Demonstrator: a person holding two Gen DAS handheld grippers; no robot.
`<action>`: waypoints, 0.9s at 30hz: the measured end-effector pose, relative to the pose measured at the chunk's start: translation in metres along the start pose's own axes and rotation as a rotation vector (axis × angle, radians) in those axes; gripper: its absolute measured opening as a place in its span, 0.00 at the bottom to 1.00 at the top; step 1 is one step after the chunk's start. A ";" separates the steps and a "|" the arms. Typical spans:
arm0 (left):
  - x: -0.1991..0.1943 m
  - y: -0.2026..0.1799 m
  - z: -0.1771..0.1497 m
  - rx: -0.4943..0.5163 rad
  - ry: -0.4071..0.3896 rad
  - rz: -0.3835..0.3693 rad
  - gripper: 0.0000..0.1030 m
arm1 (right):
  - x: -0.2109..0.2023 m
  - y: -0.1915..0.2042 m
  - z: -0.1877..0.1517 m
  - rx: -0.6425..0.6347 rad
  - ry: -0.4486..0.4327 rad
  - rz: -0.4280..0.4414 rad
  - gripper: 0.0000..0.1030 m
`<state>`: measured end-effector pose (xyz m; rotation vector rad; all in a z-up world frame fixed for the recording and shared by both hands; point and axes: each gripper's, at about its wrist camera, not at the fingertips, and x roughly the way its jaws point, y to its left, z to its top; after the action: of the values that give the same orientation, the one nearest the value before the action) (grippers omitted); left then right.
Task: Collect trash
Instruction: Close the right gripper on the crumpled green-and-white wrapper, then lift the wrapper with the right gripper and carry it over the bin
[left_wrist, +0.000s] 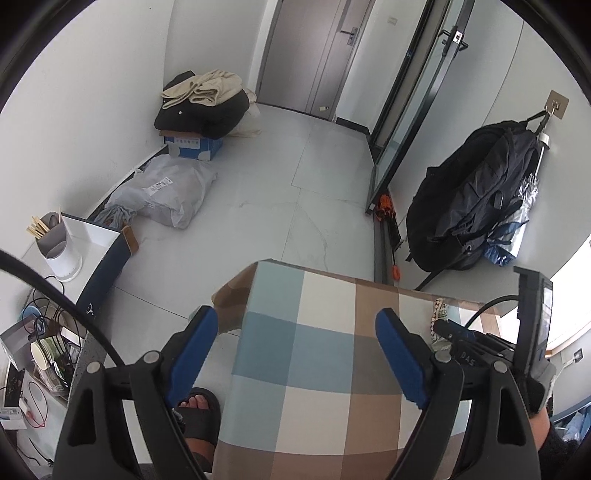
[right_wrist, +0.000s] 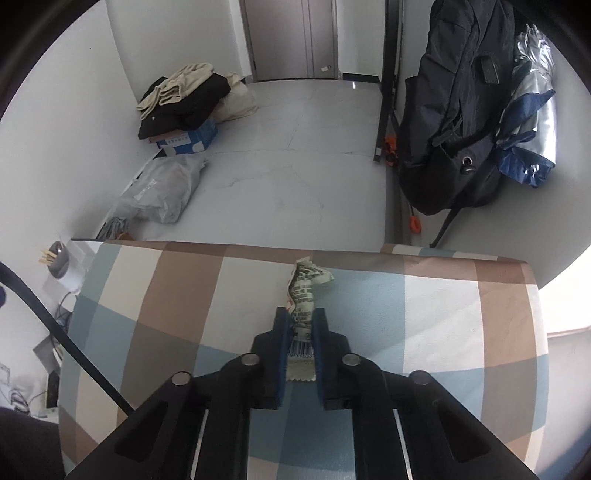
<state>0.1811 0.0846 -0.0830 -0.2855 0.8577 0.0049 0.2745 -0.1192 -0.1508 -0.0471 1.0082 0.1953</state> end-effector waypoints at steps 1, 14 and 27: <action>0.001 -0.002 -0.001 0.011 0.001 0.014 0.82 | -0.002 0.000 -0.001 0.000 -0.001 0.009 0.08; -0.004 -0.019 -0.003 0.011 0.078 0.063 0.82 | -0.056 -0.032 -0.040 0.115 -0.011 0.183 0.06; -0.053 -0.147 -0.024 0.195 0.016 0.016 0.82 | -0.197 -0.114 -0.079 0.210 -0.259 0.213 0.00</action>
<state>0.1461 -0.0565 -0.0221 -0.0959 0.8697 -0.0654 0.1280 -0.2694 -0.0328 0.2714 0.7697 0.2811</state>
